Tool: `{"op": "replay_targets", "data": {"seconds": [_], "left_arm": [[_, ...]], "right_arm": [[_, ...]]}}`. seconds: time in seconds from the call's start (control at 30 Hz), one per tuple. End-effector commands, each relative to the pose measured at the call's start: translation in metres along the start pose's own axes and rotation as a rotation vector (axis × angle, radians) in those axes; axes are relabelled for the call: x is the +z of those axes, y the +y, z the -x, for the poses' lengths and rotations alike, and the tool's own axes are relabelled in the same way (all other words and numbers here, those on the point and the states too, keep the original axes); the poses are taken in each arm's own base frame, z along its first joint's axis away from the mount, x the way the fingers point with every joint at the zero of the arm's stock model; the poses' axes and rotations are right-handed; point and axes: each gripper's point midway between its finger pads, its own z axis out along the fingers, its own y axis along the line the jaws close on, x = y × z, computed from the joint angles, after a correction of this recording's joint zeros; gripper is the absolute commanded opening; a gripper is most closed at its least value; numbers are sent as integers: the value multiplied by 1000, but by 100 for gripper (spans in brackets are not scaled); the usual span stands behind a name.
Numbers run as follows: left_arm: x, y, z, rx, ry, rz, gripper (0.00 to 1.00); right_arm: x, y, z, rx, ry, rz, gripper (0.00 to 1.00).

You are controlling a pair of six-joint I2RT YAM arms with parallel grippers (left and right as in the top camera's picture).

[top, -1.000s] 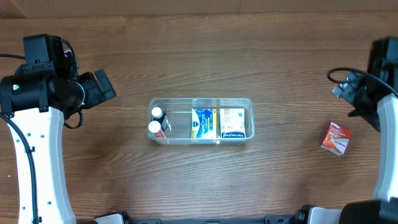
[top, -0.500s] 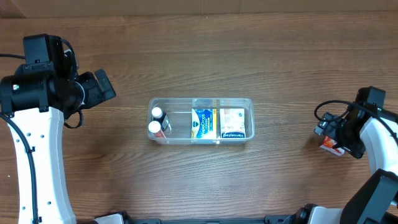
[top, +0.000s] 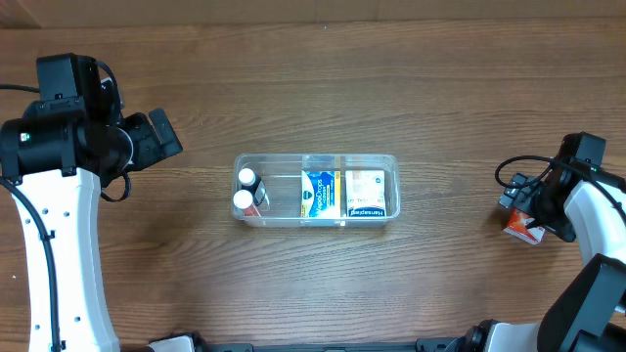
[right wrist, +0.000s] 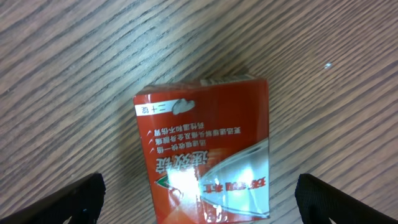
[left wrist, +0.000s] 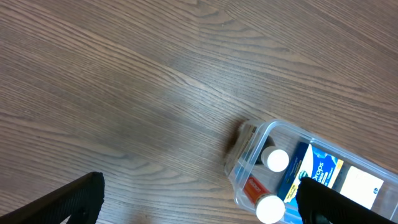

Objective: Pack container
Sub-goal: 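Grasp the red box with the right gripper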

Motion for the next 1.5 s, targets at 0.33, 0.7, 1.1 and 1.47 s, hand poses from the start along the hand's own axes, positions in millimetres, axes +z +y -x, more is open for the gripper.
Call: {"op": "replay_targets", "data": {"seconds": [0.33,0.7,1.1,1.47], "left_arm": [[-2,1,1,17,-9,-1,100],[-2,1,1,17,-9,-1,100],[-2,1,1,17,-9,-1,100],[-2,1,1,17,-9,-1,100]], "right_arm": [[33,-2,-12,-13,98,-35,100],[48,18,-15,-8,133,70,90],[47,19,-13,-3,130,74,77],[-18,22,33,87,10,111,73]]}}
